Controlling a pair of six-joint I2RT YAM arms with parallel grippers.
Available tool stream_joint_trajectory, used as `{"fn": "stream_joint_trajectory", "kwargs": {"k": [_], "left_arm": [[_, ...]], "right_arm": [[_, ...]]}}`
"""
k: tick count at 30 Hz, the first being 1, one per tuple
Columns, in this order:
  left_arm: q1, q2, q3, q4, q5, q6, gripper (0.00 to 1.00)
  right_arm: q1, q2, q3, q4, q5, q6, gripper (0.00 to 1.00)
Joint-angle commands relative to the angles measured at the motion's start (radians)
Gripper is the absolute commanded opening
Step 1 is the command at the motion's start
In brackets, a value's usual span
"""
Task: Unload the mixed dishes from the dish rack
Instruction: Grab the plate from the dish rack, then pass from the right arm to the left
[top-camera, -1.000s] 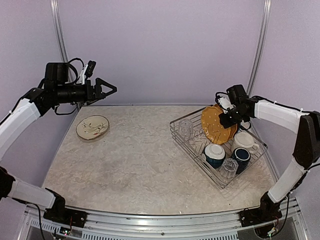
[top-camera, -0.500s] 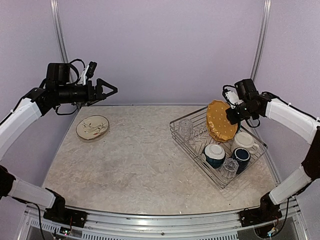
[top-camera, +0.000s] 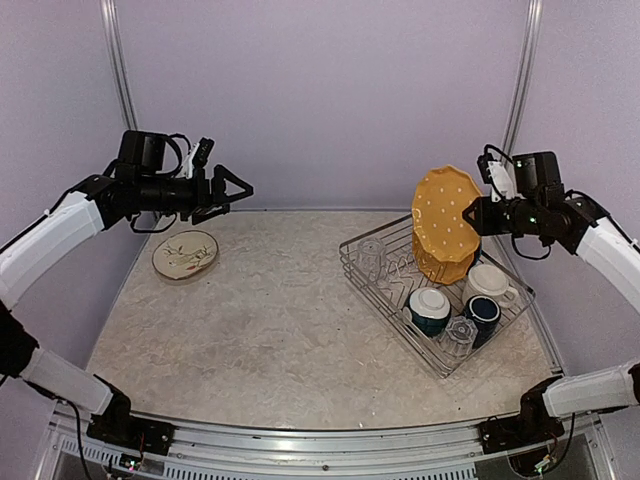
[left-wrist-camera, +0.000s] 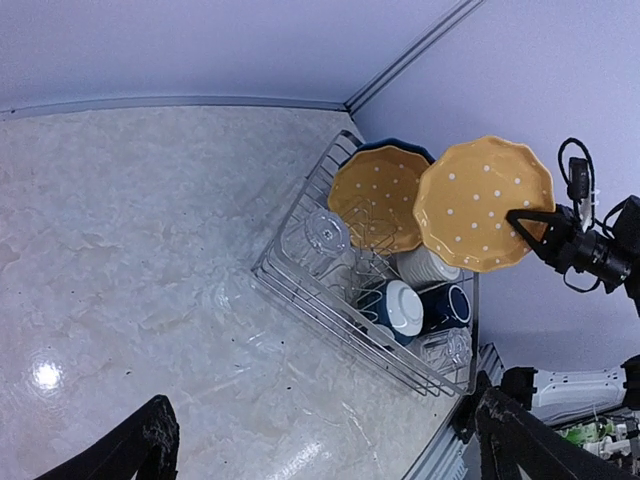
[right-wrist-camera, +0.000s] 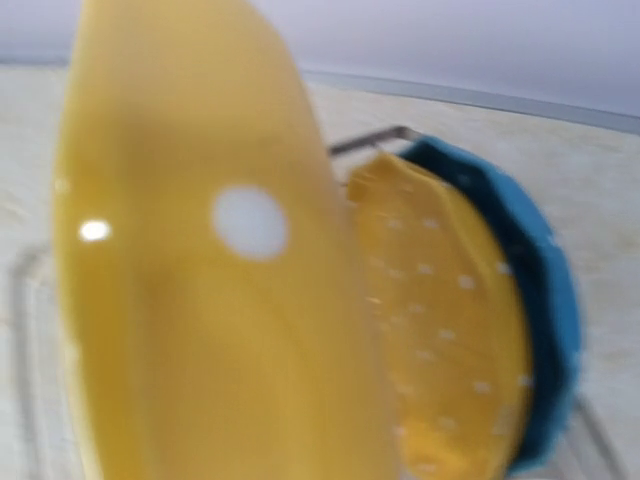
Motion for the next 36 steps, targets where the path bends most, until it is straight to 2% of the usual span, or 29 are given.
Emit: {"fn": "stream_joint_trajectory", "kwargs": {"k": [1,8,11,18,30,36], "left_arm": [[-0.035,0.046,-0.014,0.098,0.063,-0.164,0.99],[-0.138,0.16,-0.08,0.419,0.15,-0.435,0.97],[-0.173,0.24,-0.074,0.557,0.19,-0.544,0.96],[-0.252,0.389,0.031,0.591,0.203,-0.585,0.96],[-0.338,0.518,0.123,0.67,0.25,-0.635,0.7],[-0.346,0.539,0.137,0.689,0.211,-0.647,0.45]], "right_arm": [[0.01,-0.06,-0.033,0.254,-0.196,0.189,0.0],[0.01,-0.07,-0.225,0.655,-0.505,0.512,0.0],[0.011,-0.05,-0.286,0.801,-0.575,0.619,0.0],[0.047,-0.017,-0.376,1.006,-0.619,0.766,0.0],[0.094,-0.003,-0.418,1.09,-0.61,0.809,0.0],[0.103,0.001,-0.437,1.108,-0.607,0.817,0.0]]}}
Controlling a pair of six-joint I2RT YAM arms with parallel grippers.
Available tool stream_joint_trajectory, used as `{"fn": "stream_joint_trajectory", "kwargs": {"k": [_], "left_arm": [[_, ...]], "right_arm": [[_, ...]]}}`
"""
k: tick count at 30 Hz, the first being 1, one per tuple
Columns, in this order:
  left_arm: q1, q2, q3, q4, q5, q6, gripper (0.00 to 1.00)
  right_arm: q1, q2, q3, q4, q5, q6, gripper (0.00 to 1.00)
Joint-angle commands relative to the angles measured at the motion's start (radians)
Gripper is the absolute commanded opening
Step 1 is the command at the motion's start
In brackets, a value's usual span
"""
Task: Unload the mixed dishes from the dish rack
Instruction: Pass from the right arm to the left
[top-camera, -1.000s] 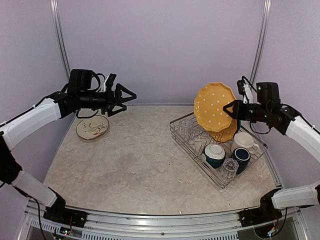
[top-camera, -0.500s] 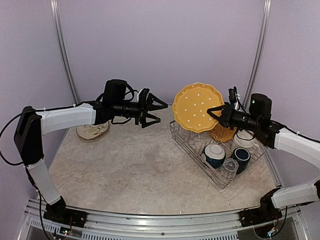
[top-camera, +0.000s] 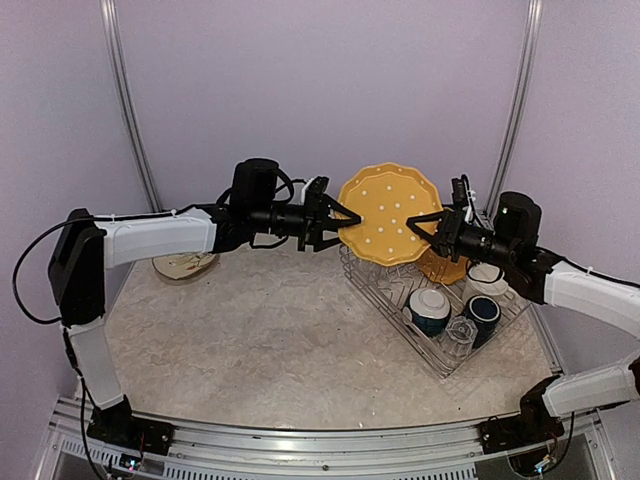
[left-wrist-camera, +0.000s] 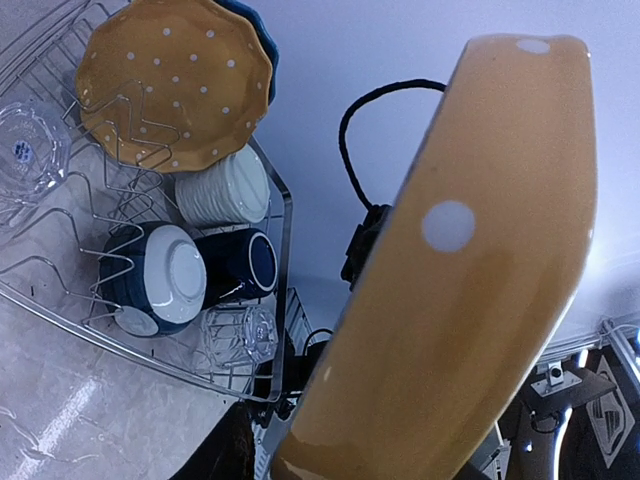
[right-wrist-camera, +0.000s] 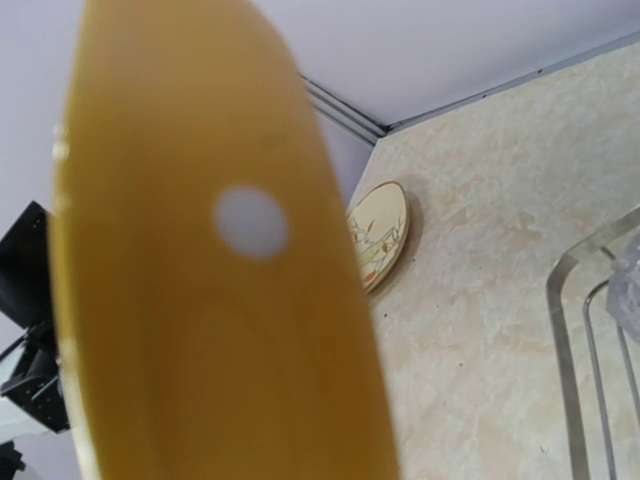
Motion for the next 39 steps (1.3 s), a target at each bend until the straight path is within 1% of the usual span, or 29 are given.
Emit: {"fn": "stream_joint_trajectory", "kwargs": {"k": [1,5,12,16,18,19,20,22,23,24,25,26,27,29,30,31,34,37,39], "left_arm": [[-0.004,0.022,0.027,0.039,-0.024,-0.003,0.42],[-0.004,0.029,0.034,0.048,-0.038,-0.007,0.35],[-0.006,0.042,0.065,0.011,-0.072,0.007,0.27],[-0.004,0.05,0.09,-0.032,-0.098,0.035,0.15],[-0.004,0.046,0.092,-0.054,-0.113,0.051,0.07],[-0.004,0.039,0.089,-0.066,-0.123,0.058,0.02],[-0.004,0.032,0.086,-0.076,-0.132,0.067,0.0],[-0.001,0.021,0.078,-0.088,-0.145,0.082,0.0],[0.002,0.016,0.073,-0.089,-0.145,0.088,0.0],[0.007,0.008,0.066,-0.088,-0.145,0.091,0.0],[0.013,-0.004,0.055,-0.083,-0.144,0.092,0.0],[0.022,-0.013,0.041,-0.078,-0.143,0.088,0.0],[0.032,-0.026,0.025,-0.076,-0.142,0.088,0.0],[0.059,-0.06,-0.011,-0.078,-0.149,0.086,0.0],[0.075,-0.075,-0.039,-0.081,-0.151,0.086,0.0],[0.094,-0.096,-0.06,-0.086,-0.151,0.087,0.0],[0.158,-0.163,-0.123,-0.121,-0.16,0.105,0.0],[0.244,-0.232,-0.181,-0.217,-0.203,0.138,0.0],[0.323,-0.294,-0.225,-0.29,-0.229,0.146,0.0]], "right_arm": [[0.015,-0.013,0.003,0.181,-0.016,0.022,0.0],[0.016,-0.005,-0.018,0.222,-0.014,0.045,0.0],[0.019,0.02,-0.025,0.254,-0.012,0.067,0.0],[0.019,0.037,-0.019,0.253,-0.016,0.067,0.0],[0.019,0.044,-0.015,0.241,-0.014,0.062,0.03],[0.019,0.048,-0.013,0.237,-0.012,0.059,0.05],[0.019,0.051,-0.012,0.234,-0.011,0.054,0.07],[0.019,0.059,-0.01,0.224,-0.004,0.048,0.17],[0.019,0.062,-0.007,0.216,-0.003,0.044,0.24],[0.019,0.065,-0.004,0.207,-0.001,0.036,0.33],[0.019,0.068,-0.001,0.197,-0.001,0.026,0.48],[0.019,0.07,0.002,0.183,0.001,0.017,0.56],[0.019,0.07,0.007,0.163,0.006,0.006,0.74],[0.018,0.065,0.013,0.111,0.027,-0.021,0.91],[0.017,0.06,0.014,0.085,0.04,-0.037,0.97],[0.018,0.053,0.016,0.057,0.055,-0.054,0.99],[0.017,0.031,0.026,-0.007,0.095,-0.101,1.0],[0.016,0.011,0.053,-0.092,0.127,-0.16,1.0],[0.016,-0.006,0.07,-0.153,0.154,-0.2,1.0]]}}
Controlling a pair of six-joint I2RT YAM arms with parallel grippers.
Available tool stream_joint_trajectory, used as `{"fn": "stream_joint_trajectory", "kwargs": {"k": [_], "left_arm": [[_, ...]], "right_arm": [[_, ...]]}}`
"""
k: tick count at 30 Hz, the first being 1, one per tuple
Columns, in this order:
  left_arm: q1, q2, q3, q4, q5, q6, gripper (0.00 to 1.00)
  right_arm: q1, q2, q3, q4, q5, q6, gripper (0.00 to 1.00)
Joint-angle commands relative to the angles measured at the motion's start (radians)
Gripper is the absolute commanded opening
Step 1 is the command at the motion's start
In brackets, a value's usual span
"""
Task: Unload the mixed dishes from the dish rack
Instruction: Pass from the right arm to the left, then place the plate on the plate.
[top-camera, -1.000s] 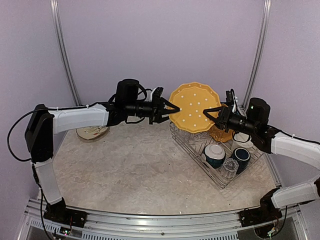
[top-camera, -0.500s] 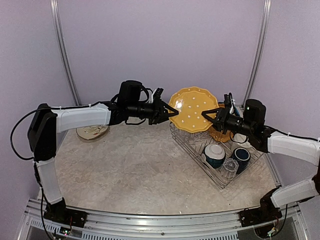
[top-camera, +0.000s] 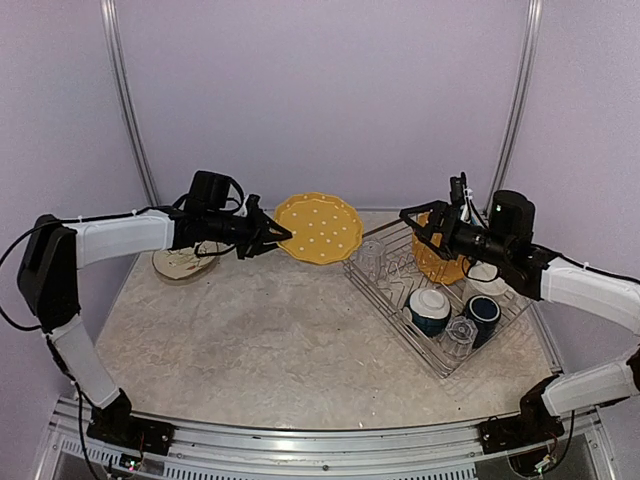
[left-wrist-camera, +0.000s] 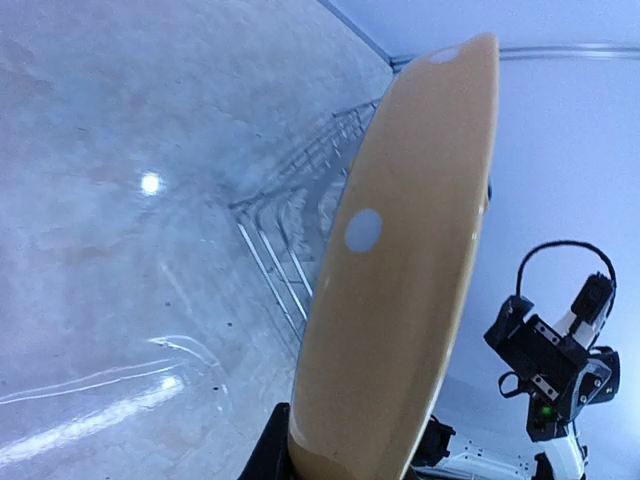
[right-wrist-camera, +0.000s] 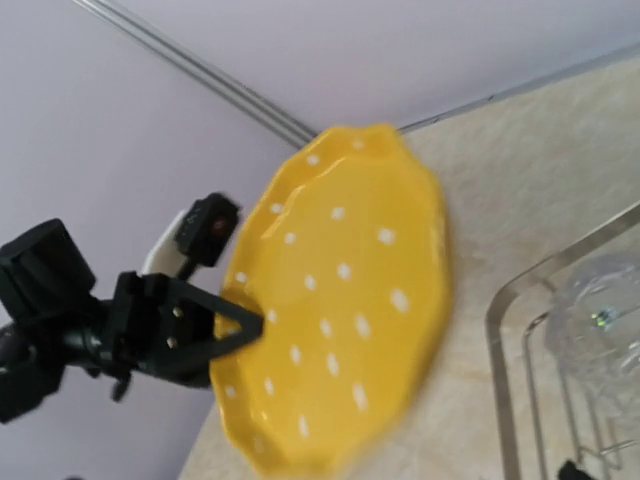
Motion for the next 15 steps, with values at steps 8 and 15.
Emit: {"fn": "stream_joint_trajectory", "kwargs": {"k": [8,15], "left_arm": [[0.444,-0.349,-0.185,-0.152,-0.207,0.035,0.0],[0.636,-0.314,-0.197,-0.142,-0.253,-0.009,0.0]], "right_arm": [[-0.005,-0.119,0.107,-0.315,0.21,-0.25,1.0],[-0.015,-0.142,0.137,-0.389,0.241,-0.298,1.0]]}}
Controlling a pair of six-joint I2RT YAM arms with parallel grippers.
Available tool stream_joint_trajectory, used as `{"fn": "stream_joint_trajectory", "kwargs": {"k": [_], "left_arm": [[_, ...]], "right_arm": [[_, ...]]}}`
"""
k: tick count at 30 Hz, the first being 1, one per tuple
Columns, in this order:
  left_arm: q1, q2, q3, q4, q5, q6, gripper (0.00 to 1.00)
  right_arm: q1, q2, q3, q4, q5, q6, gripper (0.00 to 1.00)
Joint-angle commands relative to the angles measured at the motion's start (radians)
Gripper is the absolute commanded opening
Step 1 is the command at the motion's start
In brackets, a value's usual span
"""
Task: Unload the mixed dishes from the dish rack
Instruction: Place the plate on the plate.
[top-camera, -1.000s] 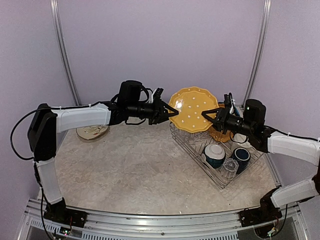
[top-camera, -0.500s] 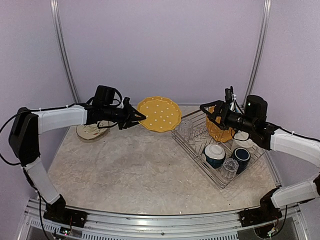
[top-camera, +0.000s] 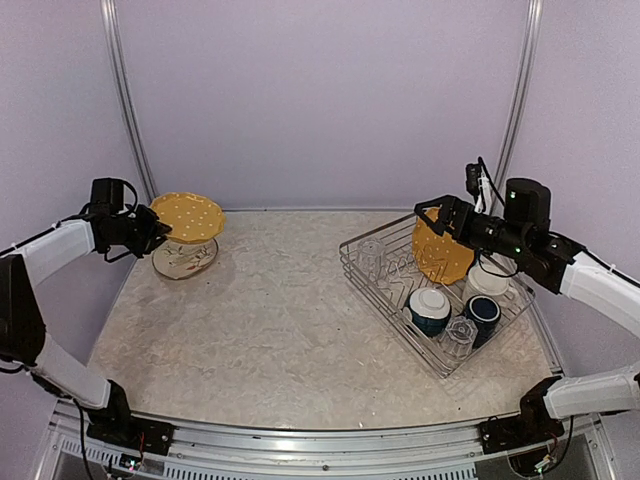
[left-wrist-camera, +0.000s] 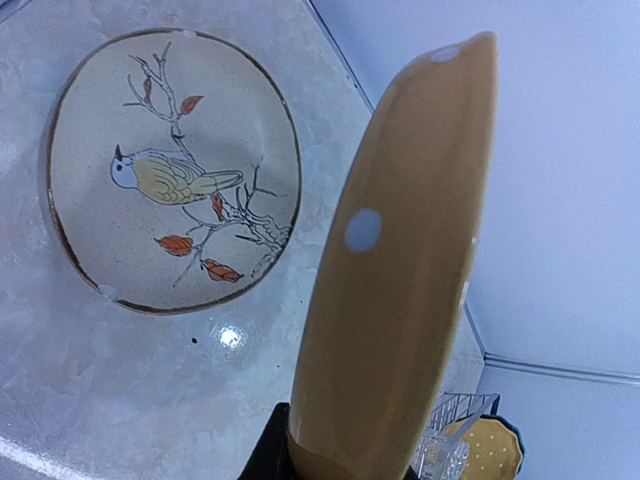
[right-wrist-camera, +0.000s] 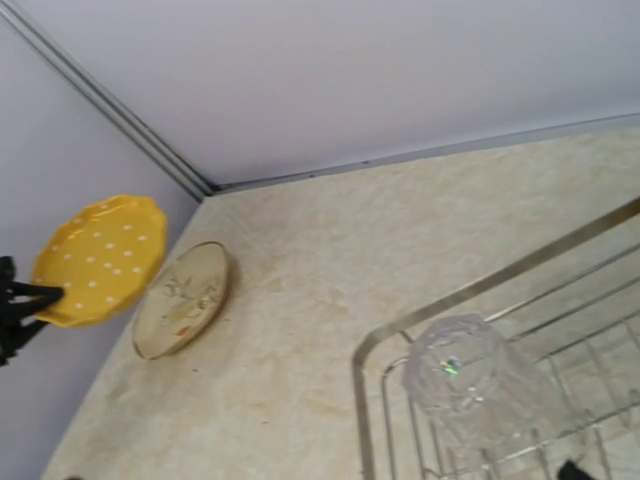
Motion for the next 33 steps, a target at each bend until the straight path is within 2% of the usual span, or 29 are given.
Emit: {"fn": "stream_joint_trajectory", "kwargs": {"k": [1,11,21,27,33], "left_arm": [[0.083,0.025,0.024,0.102,0.003,-0.022,0.0],[0.132,0.25,0.131,0.17,0.083,0.013,0.0],[0.149,0.349,0.109,0.269,0.131,-0.019,0.0],[0.151,0.38,0.111,0.276,0.138,-0.014,0.0],[0.157,0.384,0.106,0.238,0.125,0.015,0.17]], "right_arm": [[-0.01,-0.029,0.035,-0.094,0.052,-0.061,1.0],[-0.015,-0.062,0.028,-0.127,0.092,-0.072,1.0],[-0.017,-0.06,0.035,-0.134,0.103,-0.08,1.0],[-0.018,-0.058,0.034,-0.137,0.105,-0.082,1.0],[-0.018,-0.062,0.029,-0.128,0.107,-0.08,1.0]]}}
